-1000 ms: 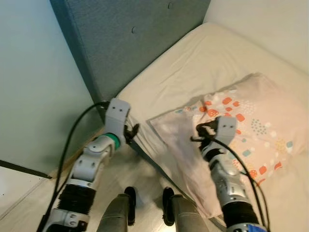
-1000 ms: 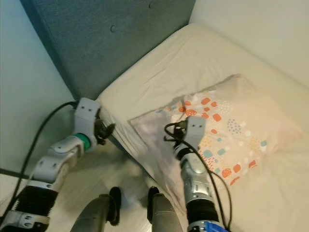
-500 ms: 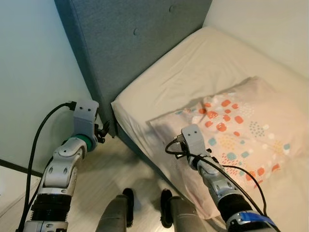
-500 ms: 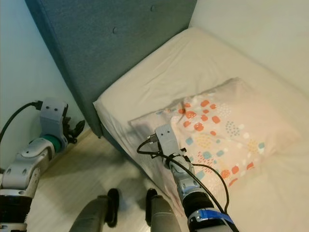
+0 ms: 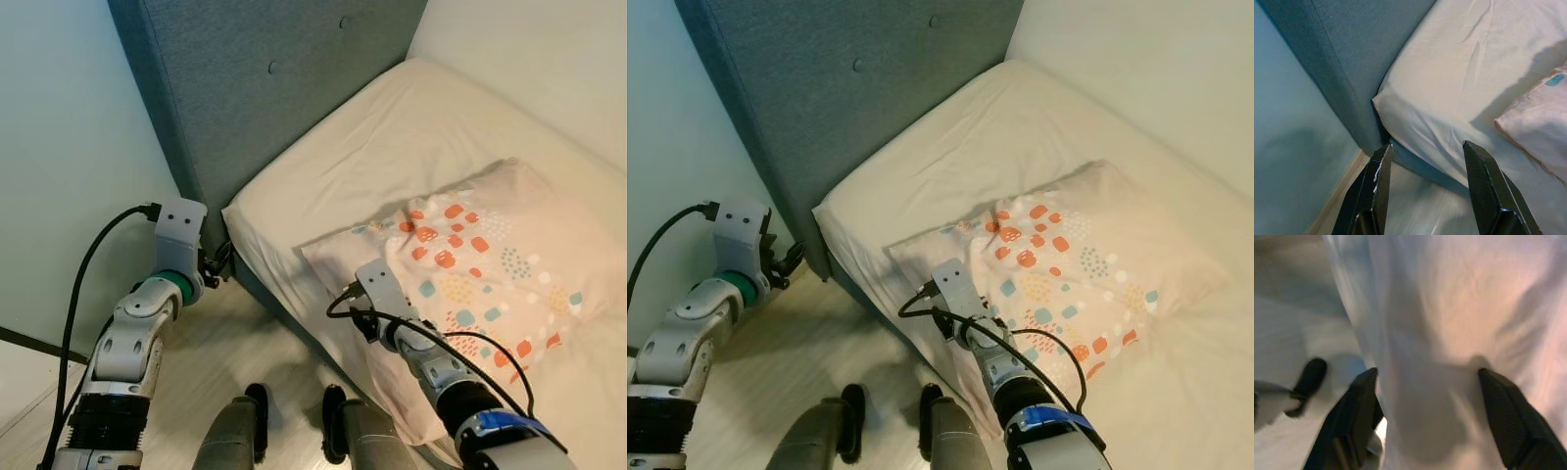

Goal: Clean up the room

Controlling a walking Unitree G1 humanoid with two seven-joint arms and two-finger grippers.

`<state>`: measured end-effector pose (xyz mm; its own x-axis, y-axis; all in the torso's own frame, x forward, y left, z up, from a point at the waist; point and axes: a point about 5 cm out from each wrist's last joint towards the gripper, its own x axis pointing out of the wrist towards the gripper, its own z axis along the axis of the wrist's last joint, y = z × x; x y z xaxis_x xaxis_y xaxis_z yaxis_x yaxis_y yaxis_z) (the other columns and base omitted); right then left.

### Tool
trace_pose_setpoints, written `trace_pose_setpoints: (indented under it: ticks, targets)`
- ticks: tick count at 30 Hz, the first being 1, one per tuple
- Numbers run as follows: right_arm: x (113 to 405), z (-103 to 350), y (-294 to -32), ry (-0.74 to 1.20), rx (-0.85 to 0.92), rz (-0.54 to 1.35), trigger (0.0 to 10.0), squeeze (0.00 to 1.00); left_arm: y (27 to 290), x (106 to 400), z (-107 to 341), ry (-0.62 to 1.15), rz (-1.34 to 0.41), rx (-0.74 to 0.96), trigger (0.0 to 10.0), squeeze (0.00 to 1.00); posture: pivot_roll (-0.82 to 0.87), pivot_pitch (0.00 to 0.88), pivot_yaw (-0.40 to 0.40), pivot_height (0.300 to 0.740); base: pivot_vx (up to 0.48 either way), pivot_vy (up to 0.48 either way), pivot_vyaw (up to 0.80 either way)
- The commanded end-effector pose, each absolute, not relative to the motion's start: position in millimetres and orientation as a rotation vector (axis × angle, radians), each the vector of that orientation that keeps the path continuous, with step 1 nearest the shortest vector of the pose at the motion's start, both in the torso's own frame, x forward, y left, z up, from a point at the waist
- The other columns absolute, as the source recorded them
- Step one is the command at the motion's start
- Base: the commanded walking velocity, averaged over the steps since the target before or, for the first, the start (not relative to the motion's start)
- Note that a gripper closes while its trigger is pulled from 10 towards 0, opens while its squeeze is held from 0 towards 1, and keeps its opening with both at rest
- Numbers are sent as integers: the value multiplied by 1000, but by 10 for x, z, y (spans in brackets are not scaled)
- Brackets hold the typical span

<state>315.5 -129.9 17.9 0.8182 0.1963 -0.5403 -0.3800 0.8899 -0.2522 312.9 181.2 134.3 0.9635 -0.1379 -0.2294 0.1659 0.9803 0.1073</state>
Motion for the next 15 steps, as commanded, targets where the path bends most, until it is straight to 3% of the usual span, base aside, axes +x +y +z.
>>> trace_pose_setpoints:
  ticks: [1, 3, 6, 7, 15]
  targets:
    - [3048, 29, -1384, 610, -432, 290, 10000, 1000, 1812, 3083, 1262, 259, -150, 131, 10000, 0, 27, 206, -30, 740, 0, 0, 0]
    - [3048, 29, -1384, 610, -432, 290, 10000, 1000, 1812, 3083, 1262, 259, -150, 131, 10000, 0, 27, 206, -30, 740, 0, 0, 0]
    - [2988, -58, -1457, 653, -588, 281, 10000, 1000, 1816, 3073, 1273, 257, -146, 131, 10000, 0, 38, 215, -30, 740, 0, 0, 0]
    - [2968, -83, -1492, 661, -655, 281, 10000, 0, 1819, 3069, 1278, 257, -145, 130, 10000, 0, 40, 216, -30, 740, 0, 0, 0]
    - [2884, -166, -1650, 698, -835, 247, 10000, 0, 1837, 3054, 1296, 257, -137, 131, 10000, 0, 48, 226, -27, 740, 0, 0, 0]
